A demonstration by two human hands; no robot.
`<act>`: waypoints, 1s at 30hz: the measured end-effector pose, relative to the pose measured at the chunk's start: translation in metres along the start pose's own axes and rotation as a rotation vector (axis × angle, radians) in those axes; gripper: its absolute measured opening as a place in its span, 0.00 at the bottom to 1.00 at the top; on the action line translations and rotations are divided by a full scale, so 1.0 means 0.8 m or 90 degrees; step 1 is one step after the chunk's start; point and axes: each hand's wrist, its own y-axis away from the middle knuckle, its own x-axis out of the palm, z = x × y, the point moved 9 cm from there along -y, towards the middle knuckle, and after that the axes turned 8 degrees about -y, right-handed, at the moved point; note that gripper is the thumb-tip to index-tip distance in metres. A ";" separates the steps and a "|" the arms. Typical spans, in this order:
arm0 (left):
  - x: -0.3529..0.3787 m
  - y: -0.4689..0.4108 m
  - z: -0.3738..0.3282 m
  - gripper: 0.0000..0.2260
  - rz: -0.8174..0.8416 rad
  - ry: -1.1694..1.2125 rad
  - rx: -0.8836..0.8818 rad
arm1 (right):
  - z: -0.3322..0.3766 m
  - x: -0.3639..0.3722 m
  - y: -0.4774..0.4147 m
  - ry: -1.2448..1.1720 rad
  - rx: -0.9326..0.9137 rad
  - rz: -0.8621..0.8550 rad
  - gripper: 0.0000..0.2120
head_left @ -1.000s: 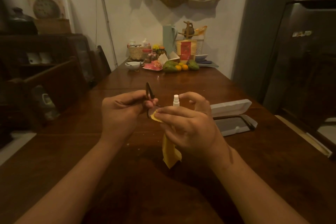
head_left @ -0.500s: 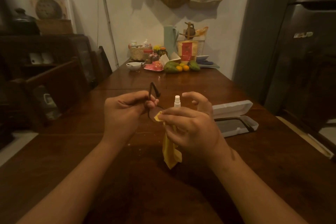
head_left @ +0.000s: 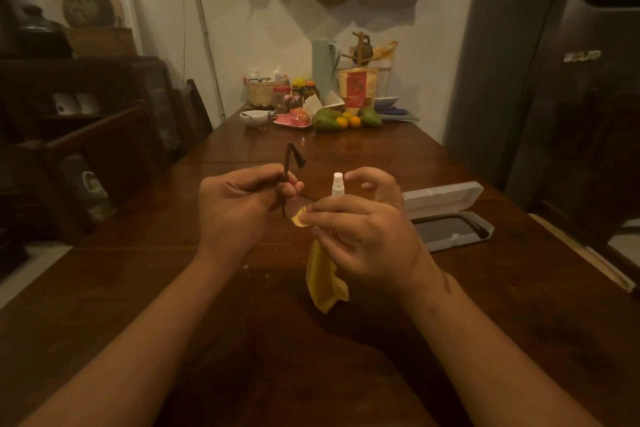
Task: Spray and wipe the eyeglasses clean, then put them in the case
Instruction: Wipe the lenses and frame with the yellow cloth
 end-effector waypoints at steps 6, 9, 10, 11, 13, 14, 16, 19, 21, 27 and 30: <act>0.002 0.001 0.009 0.14 -0.003 -0.033 -0.016 | -0.002 0.008 0.001 -0.017 0.026 0.050 0.17; 0.002 0.000 0.010 0.14 -0.002 -0.039 -0.018 | -0.006 0.005 -0.001 -0.003 0.023 0.028 0.14; 0.002 0.000 0.010 0.14 -0.002 -0.040 -0.018 | -0.006 0.003 -0.001 -0.001 0.022 0.016 0.13; 0.003 0.001 0.009 0.15 -0.004 -0.041 -0.017 | -0.006 0.001 -0.001 0.001 0.022 0.005 0.13; 0.006 0.002 0.008 0.14 -0.004 -0.046 -0.014 | -0.005 0.001 -0.001 -0.002 0.032 -0.009 0.12; 0.008 0.003 0.007 0.14 -0.001 -0.048 -0.013 | -0.004 0.002 -0.001 -0.006 0.042 -0.015 0.12; 0.010 0.005 0.005 0.13 0.004 -0.054 -0.010 | -0.003 0.005 -0.001 -0.020 0.057 -0.016 0.12; 0.008 0.003 0.001 0.14 0.004 -0.067 -0.008 | -0.006 0.009 -0.001 -0.065 0.065 0.008 0.12; 0.006 0.001 0.001 0.15 0.001 -0.073 -0.014 | -0.011 0.009 0.001 -0.081 0.079 0.023 0.12; 0.001 0.000 -0.004 0.15 -0.003 -0.083 -0.007 | -0.014 0.004 0.001 -0.030 0.092 -0.018 0.11; 0.006 0.003 -0.001 0.13 -0.002 -0.069 -0.023 | -0.009 0.007 0.001 -0.023 0.082 -0.018 0.11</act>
